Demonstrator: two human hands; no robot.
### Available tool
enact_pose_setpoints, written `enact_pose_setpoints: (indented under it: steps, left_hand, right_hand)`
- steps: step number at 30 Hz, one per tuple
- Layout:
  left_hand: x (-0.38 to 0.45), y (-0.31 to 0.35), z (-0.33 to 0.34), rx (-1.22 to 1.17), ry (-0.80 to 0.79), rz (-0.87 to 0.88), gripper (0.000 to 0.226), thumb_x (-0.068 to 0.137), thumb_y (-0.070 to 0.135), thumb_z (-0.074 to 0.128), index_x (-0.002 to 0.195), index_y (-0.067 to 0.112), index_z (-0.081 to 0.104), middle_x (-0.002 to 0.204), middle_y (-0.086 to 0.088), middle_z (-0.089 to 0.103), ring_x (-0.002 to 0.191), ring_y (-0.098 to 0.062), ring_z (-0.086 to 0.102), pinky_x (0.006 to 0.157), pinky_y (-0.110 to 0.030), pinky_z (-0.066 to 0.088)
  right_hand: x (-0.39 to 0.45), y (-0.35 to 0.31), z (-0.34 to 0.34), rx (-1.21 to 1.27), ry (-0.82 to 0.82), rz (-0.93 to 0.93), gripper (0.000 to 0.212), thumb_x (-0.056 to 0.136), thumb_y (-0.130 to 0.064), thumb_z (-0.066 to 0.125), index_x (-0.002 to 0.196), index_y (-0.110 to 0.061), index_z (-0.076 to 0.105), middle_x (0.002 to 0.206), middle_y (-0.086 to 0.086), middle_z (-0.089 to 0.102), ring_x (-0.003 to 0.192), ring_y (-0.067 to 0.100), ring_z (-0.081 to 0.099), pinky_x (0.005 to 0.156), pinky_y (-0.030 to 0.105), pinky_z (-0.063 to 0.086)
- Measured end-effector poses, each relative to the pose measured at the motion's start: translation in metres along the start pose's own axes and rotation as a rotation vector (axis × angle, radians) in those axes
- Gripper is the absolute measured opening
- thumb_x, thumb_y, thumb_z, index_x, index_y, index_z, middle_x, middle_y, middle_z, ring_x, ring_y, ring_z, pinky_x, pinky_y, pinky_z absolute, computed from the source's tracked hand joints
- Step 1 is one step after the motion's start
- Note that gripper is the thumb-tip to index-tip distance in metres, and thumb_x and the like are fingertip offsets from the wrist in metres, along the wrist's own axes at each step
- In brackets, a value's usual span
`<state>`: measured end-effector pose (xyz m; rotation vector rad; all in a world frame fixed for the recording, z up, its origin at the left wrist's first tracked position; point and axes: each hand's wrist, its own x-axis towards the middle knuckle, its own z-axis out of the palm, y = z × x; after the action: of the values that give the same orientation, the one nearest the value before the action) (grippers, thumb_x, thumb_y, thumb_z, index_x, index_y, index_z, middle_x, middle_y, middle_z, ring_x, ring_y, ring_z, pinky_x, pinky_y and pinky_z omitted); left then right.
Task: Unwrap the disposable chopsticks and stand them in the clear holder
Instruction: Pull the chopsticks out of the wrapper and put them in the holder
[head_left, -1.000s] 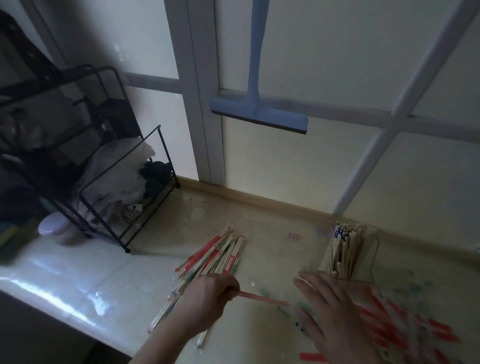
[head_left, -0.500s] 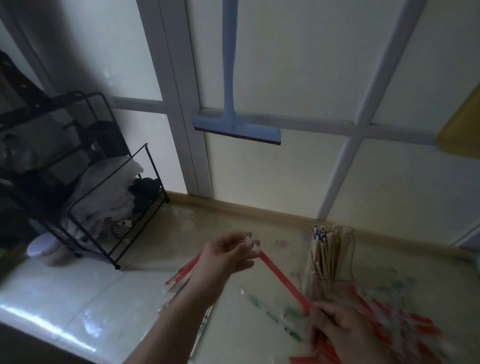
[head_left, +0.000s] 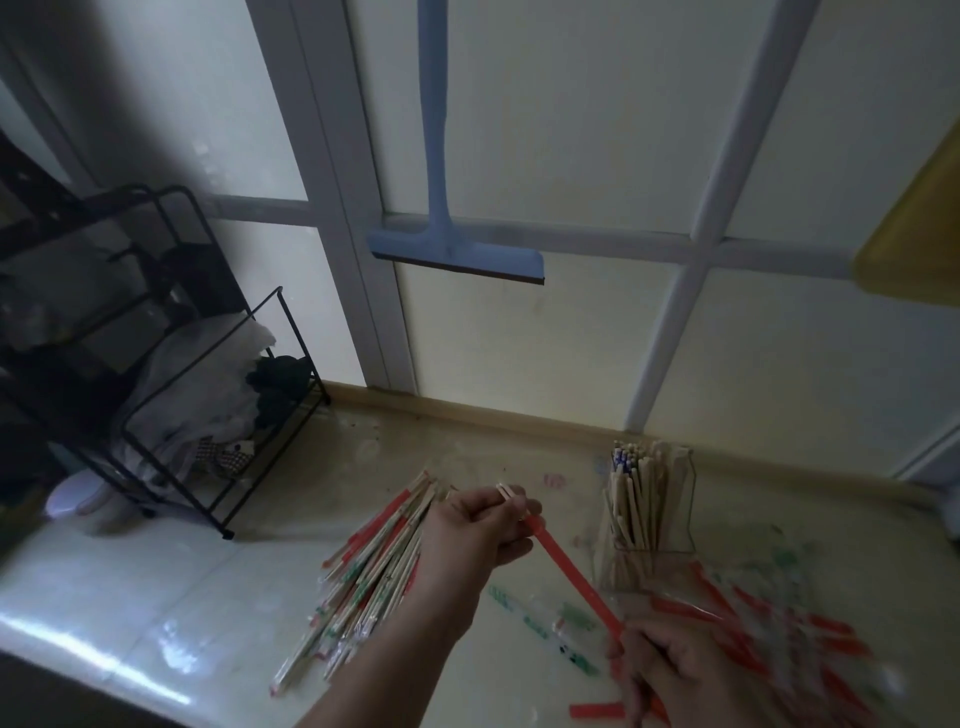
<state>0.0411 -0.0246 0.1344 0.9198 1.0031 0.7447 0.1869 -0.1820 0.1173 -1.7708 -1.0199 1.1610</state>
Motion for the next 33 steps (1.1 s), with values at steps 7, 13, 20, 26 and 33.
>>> enact_pose_setpoints:
  steps: [7,13,20,26,33]
  left_hand:
    - [0.018,0.003,-0.014,-0.17,0.095,-0.012,0.019,0.092,0.009,0.063,0.079,0.006,0.076,0.084,-0.017,0.074,0.073,-0.017,0.073,0.062,-0.025,0.056]
    - [0.027,-0.002,-0.026,-0.216,0.117,-0.025,0.016,0.093,0.012,0.062,0.095,-0.002,0.07,0.082,-0.014,0.074,0.07,-0.013,0.072,0.058,-0.022,0.055]
    - [0.025,-0.007,-0.019,-0.122,0.084,-0.035,0.025,0.093,0.011,0.063,0.072,0.008,0.076,0.067,-0.01,0.066,0.055,-0.008,0.062,0.058,-0.022,0.053]
    - [0.015,-0.017,-0.007,-0.101,0.046,-0.072,0.018,0.093,0.011,0.063,0.091,-0.006,0.069,0.055,-0.004,0.056,0.061,-0.014,0.063,0.066,-0.029,0.054]
    - [0.012,-0.024,0.0,-0.117,0.044,-0.077,0.025,0.093,0.008,0.063,0.068,0.007,0.07,0.063,-0.011,0.06,0.069,-0.018,0.065,0.063,-0.028,0.054]
  right_hand:
    - [0.004,-0.008,0.004,0.243,0.162,-0.044,0.018,0.086,-0.023,0.061,0.079,-0.017,0.076,0.065,0.016,0.072,0.065,0.029,0.066,0.07,0.035,0.054]
    - [0.006,-0.007,0.0,0.348,0.227,0.016,0.018,0.083,-0.001,0.067,0.075,-0.012,0.077,0.072,0.015,0.074,0.064,0.018,0.072,0.057,0.019,0.054]
    - [0.007,-0.003,0.0,0.44,0.185,0.096,0.011,0.081,0.009,0.067,0.087,0.002,0.072,0.075,0.022,0.073,0.067,0.025,0.074,0.054,0.022,0.056]
    - [0.01,-0.003,0.0,0.482,0.173,0.131,0.009,0.081,0.011,0.065,0.086,0.004,0.069,0.075,0.025,0.072,0.064,0.026,0.073,0.053,0.025,0.056]
    - [0.015,0.003,-0.002,0.474,0.177,0.142,0.009,0.08,0.008,0.067,0.089,0.005,0.068,0.077,0.024,0.073,0.07,0.032,0.073,0.057,0.031,0.056]
